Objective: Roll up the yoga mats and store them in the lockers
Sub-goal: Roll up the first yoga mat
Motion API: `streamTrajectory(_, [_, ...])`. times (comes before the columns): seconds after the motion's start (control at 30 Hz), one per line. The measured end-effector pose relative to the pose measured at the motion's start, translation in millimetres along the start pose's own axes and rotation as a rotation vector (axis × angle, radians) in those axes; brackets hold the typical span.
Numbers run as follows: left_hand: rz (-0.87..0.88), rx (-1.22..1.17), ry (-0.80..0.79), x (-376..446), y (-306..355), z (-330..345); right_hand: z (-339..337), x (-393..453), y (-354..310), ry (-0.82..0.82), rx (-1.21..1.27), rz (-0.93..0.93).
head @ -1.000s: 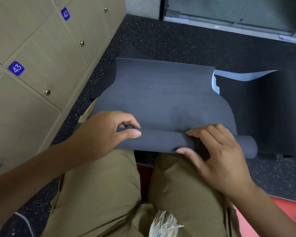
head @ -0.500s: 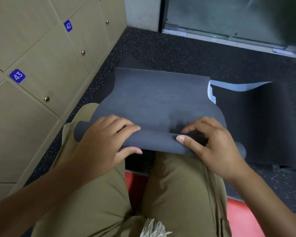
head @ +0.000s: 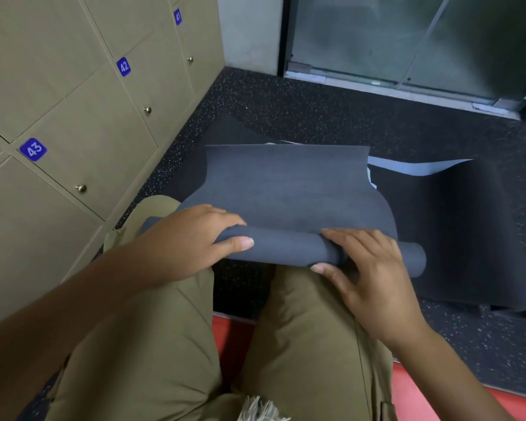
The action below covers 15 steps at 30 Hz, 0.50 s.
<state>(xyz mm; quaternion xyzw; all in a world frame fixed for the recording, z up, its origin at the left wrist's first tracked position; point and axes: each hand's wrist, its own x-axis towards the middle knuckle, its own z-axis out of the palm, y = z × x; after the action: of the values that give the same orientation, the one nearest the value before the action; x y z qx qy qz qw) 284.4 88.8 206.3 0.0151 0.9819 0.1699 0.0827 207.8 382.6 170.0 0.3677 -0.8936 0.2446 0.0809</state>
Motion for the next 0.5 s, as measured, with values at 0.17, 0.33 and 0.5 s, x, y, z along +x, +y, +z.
streamTrajectory(0.17, [-0.024, -0.267, 0.152, 12.2, 1.8, -2.2, -0.8, 14.9, 10.0, -0.073, 0.033, 0.046])
streamTrajectory(0.33, [0.1, -0.132, 0.484, 11.7, 13.2, 14.7, -3.1, 31.4, 18.8, -0.177, 0.122, 0.141])
streamTrajectory(0.5, [0.161, 0.266, 0.515, 8.5, 11.9, 36.4, -0.3, 44.0, 25.3, -0.213, 0.209, 0.178])
